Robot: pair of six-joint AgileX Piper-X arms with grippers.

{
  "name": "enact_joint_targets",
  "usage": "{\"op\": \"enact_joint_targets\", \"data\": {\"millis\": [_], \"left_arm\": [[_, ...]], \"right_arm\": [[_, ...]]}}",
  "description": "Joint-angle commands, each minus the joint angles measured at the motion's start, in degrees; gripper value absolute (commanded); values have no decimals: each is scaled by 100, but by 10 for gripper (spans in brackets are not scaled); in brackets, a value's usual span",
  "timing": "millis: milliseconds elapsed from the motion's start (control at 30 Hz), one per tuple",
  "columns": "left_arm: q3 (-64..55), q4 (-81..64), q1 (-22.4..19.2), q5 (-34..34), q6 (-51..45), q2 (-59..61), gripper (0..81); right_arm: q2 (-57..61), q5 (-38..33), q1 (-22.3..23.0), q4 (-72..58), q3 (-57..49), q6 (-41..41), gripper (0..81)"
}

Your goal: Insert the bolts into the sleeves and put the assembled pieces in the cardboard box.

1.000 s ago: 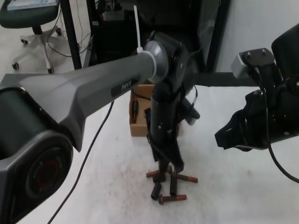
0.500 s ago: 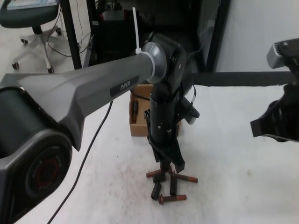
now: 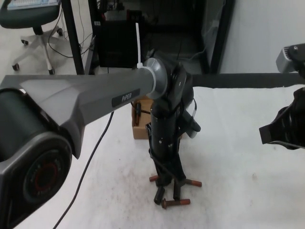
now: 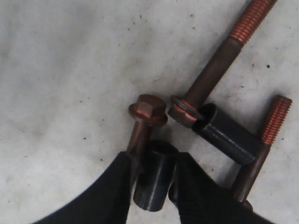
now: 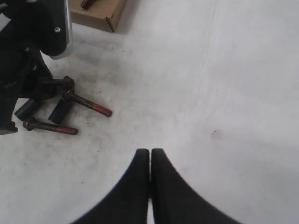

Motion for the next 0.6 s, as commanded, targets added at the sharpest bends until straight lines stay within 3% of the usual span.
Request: {"op": "enact_joint_targets", "data": {"millis": [0, 567], "left_arm": [[124, -436, 3, 35, 4, 2, 296], [124, -1164, 3, 35, 304, 2, 296]], "right_arm": [[-57, -37, -28, 72, -32, -121, 8], [-57, -37, -28, 71, -32, -161, 8]]}}
